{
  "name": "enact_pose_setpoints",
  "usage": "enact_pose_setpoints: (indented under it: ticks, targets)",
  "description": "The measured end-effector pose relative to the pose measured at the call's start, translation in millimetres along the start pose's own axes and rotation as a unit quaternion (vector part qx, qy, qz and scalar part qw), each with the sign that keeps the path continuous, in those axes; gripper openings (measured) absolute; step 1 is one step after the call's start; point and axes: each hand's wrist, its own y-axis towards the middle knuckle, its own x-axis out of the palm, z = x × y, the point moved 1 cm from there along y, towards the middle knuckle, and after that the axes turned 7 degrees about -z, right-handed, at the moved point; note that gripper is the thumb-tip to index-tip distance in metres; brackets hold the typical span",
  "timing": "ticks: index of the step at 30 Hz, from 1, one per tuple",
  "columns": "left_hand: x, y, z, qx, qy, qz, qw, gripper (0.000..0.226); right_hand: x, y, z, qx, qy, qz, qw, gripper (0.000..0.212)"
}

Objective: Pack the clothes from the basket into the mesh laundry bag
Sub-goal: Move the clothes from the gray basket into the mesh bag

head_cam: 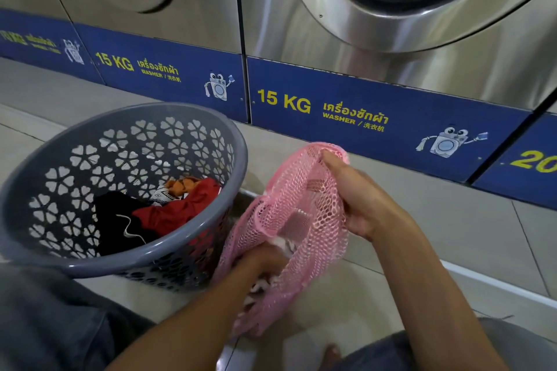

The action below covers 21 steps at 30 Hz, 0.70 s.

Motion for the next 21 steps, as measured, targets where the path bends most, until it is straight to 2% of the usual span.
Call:
enact_pose_setpoints:
  ticks: [1, 3, 4, 7, 9, 10, 12, 14, 15, 17, 18, 19, 21]
  targets:
    - [-4, 1, -4, 0.001, 0.034, 0.004, 0.999, 0.044, -1, 2, 1, 0.004, -0.003, 0.021, 1.000, 0.048]
    - [-14, 4, -19, 0.022, 0.035, -0.047, 0.998, 0.045, -2, 3, -1, -0.004, 0.011, 0.047, 0.999, 0.041]
    - [-22, -2, -25, 0.035, 0.028, -0.065, 0.997, 0.055, -4, 4, -4, -0.018, 0.033, 0.049, 0.998, 0.036]
    - [-39, -1, -46, 0.024, 0.074, -0.102, 0.992, 0.102, -12, 2, -19, -0.076, 0.102, 0.049, 0.991, 0.030]
    - [-50, -2, -52, 0.010, 0.075, -0.107, 0.991, 0.114, -17, -2, -24, -0.087, 0.116, 0.046, 0.988, 0.026]
    - [-55, -4, -52, 0.011, 0.103, -0.091, 0.990, 0.112, -17, -3, -24, -0.085, 0.103, 0.050, 0.990, 0.028]
    - [-64, -19, -47, 0.020, 0.231, -0.072, 0.970, 0.092, -17, -4, -20, -0.072, 0.053, 0.069, 0.994, 0.031]
    - [-66, -29, -43, -0.009, 0.380, -0.066, 0.923, 0.065, -12, -4, -14, -0.045, 0.008, 0.084, 0.995, 0.029]
    - [-64, -32, -43, -0.039, 0.433, -0.079, 0.897, 0.060, -10, -4, -10, -0.023, -0.009, 0.082, 0.996, 0.029]
    - [-60, -41, -41, -0.100, 0.470, -0.161, 0.862, 0.065, -3, -1, 0, 0.024, -0.033, 0.078, 0.996, 0.032]
    - [-59, -44, -40, -0.110, 0.461, -0.205, 0.856, 0.072, 0, 2, 4, 0.036, -0.036, 0.074, 0.996, 0.033]
    - [-60, -52, -34, -0.090, 0.450, -0.235, 0.857, 0.082, 2, 5, 8, 0.040, -0.033, 0.067, 0.996, 0.032]
    - [-69, -70, -18, 0.009, 0.439, -0.236, 0.867, 0.097, 7, 8, 11, 0.042, -0.024, 0.054, 0.997, 0.030]
